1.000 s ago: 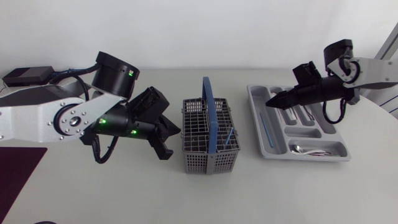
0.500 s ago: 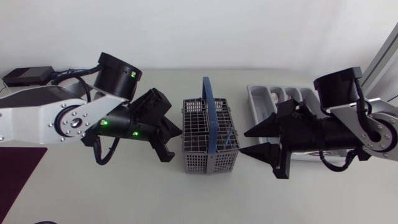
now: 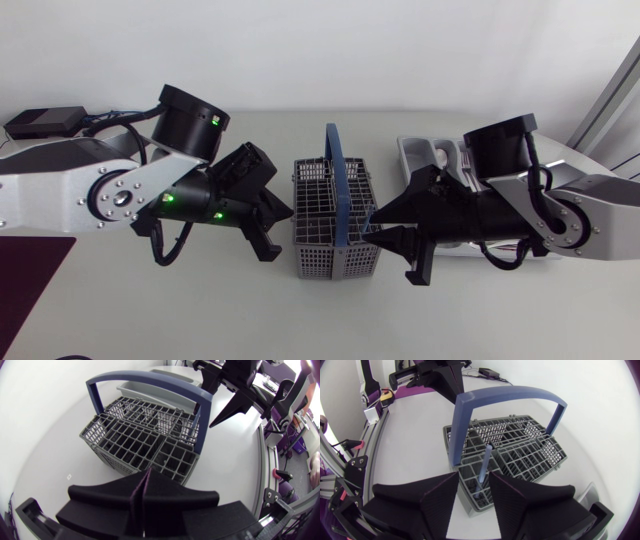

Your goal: Unload the cutlery basket into the drawer organizer.

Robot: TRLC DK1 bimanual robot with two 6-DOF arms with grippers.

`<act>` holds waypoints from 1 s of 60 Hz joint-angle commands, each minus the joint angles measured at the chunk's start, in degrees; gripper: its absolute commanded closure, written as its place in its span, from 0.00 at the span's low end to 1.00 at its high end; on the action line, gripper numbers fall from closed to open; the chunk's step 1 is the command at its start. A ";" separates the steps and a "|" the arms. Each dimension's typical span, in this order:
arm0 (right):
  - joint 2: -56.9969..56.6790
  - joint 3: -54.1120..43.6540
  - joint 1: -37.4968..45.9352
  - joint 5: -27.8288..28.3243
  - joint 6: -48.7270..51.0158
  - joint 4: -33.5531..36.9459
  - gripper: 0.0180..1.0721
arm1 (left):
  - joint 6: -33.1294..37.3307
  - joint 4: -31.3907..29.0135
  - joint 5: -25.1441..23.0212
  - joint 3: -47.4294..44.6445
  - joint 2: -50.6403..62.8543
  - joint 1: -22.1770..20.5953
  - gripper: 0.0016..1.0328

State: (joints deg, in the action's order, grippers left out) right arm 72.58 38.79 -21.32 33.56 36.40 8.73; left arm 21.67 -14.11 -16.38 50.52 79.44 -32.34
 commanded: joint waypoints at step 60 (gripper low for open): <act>-12.46 8.59 2.16 0.28 -8.10 6.82 0.94 | 0.92 -0.66 0.12 -0.78 -1.22 -0.45 0.86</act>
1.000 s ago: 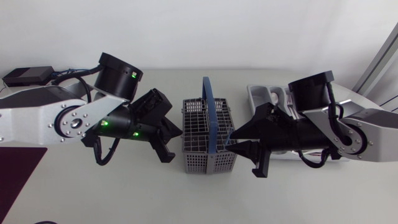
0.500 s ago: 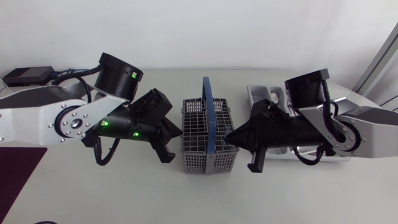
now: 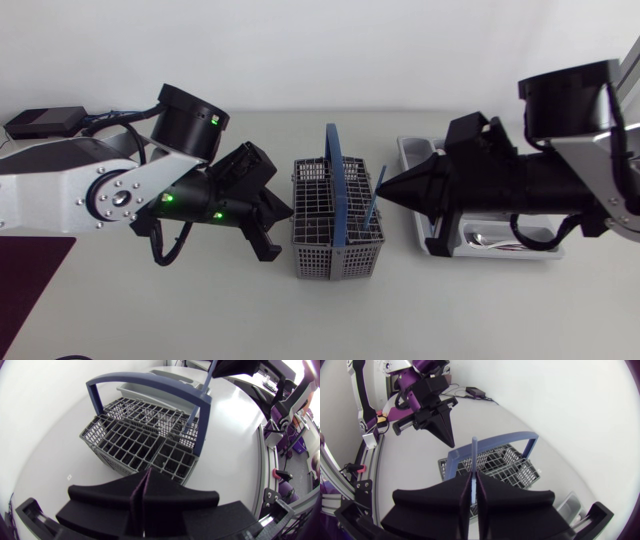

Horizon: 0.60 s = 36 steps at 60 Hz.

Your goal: Unload the cutlery basket into the drawer organizer.

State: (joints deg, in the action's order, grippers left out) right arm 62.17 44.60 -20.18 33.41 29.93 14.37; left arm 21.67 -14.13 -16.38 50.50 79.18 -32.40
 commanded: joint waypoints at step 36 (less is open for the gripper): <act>-2.49 13.85 21.59 3.07 -4.53 17.09 0.94 | 1.09 -0.46 0.12 -2.07 -2.18 0.06 0.86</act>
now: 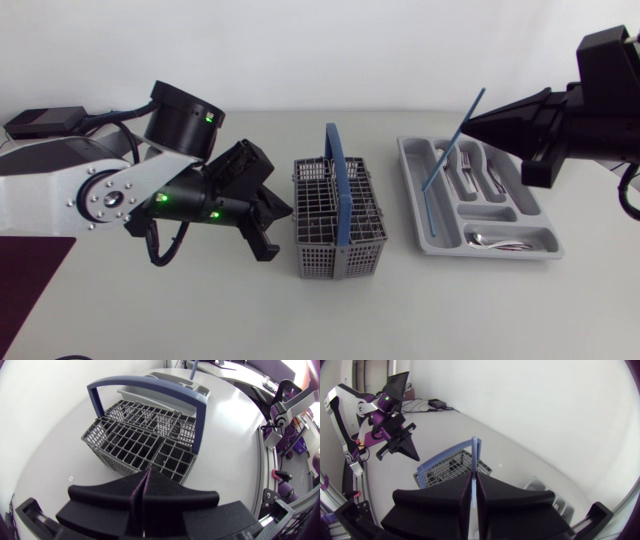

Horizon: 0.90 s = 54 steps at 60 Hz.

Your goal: Unload the cutlery basket into the drawer organizer.

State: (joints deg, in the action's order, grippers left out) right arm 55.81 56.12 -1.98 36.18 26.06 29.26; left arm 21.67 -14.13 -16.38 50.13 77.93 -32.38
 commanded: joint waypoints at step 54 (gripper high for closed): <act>66.27 33.97 9.19 -5.16 -9.01 8.54 0.94 | 1.44 -1.78 0.12 -2.93 -3.40 0.30 0.86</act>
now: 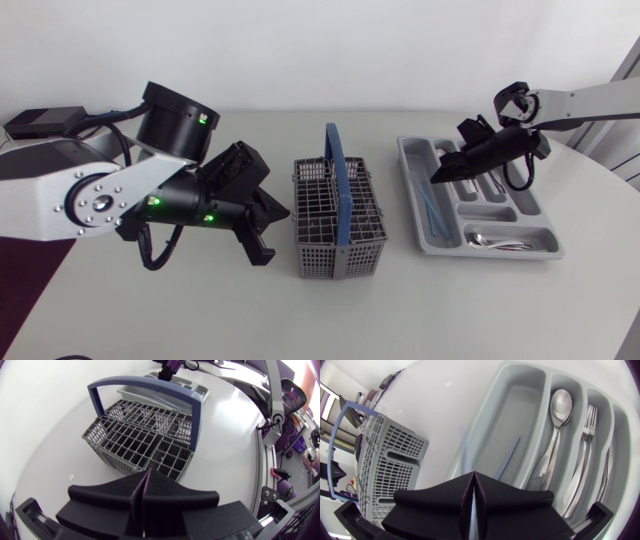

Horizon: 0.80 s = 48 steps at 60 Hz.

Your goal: Unload the cutlery basket into the drawer organizer.

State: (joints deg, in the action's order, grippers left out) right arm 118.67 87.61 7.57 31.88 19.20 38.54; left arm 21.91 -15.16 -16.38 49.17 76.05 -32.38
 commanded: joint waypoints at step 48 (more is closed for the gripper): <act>-16.28 -14.93 -9.07 -0.41 -2.94 -19.82 0.80 | 3.14 -5.41 -0.05 -6.01 -9.08 -8.66 0.86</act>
State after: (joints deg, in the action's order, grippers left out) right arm 102.41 74.70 0.10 31.11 17.74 19.92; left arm 23.40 -19.57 -16.21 45.30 68.44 -39.33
